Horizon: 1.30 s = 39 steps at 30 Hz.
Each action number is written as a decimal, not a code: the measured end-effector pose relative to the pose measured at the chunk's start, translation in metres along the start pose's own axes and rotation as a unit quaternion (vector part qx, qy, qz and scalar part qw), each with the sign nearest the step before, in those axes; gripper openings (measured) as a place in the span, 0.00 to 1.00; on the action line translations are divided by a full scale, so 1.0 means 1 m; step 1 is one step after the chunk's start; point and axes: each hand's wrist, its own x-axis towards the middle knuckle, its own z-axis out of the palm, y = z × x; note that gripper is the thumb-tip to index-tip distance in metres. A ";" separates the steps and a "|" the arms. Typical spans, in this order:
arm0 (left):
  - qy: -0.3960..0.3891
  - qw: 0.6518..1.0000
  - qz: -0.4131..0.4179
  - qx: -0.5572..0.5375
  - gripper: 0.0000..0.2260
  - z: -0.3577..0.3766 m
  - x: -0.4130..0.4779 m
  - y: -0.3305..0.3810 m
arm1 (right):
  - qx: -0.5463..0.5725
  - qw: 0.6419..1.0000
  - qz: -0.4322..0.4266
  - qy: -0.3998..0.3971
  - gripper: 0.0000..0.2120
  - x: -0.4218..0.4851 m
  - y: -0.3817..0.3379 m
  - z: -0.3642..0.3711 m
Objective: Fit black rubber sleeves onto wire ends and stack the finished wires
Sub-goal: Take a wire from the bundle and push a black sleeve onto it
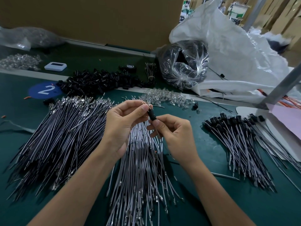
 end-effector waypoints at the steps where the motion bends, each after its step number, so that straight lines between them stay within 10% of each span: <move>1: 0.001 1.000 -0.002 0.003 0.06 0.000 0.000 0.000 | -0.004 1.000 -0.002 0.000 0.07 0.000 0.000 0.000; 39: -0.028 0.999 -0.027 0.033 0.09 -0.001 0.001 0.000 | -0.093 0.995 -0.034 -0.010 0.09 -0.003 0.002 0.002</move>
